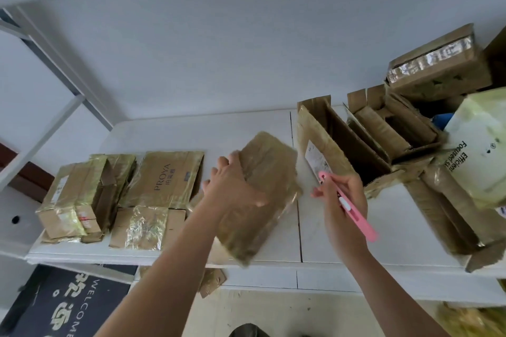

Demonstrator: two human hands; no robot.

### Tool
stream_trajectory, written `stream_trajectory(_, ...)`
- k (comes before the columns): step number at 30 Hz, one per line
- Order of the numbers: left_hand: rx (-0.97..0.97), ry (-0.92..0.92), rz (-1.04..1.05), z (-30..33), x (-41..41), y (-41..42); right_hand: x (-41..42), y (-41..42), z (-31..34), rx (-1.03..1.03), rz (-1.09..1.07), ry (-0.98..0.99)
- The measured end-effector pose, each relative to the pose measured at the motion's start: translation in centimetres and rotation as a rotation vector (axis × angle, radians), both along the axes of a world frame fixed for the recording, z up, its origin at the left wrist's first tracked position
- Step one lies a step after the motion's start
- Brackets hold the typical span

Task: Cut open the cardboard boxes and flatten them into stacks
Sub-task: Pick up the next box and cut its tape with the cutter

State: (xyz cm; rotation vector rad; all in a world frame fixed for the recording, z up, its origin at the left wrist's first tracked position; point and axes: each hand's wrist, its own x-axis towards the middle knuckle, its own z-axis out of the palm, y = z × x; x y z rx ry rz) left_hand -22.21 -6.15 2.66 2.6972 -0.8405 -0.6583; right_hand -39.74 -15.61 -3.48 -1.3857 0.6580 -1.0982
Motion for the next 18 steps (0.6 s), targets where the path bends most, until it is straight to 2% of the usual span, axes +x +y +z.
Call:
stream_trajectory(3, 0.080, 0.005, -0.181, -1.0, 1.0, 1.9, 0.6, -0.4, -0.1, -0.015, -0.012, -0.003)
stream_trajectory(8, -0.089, 0.004, -0.159, -4.0, 2.1, 4.1, 2.5, -2.1, -1.0, 0.020, 0.147, 0.059)
stream_trajectory(12, -0.083, 0.085, -0.335, -4.1, 2.2, 4.8, 4.2, -3.1, -1.5, 0.212, 0.265, 0.106)
stream_trajectory(15, -0.117, 0.119, -0.308, -4.3, 2.4, 4.6, 4.7, -3.5, -2.3, 0.333, 0.263, 0.106)
stream_trajectory(18, -0.147, 0.114, -0.274, -4.4, 2.3, 4.3, 4.7, -4.1, -2.7, 0.343, 0.257, 0.114)
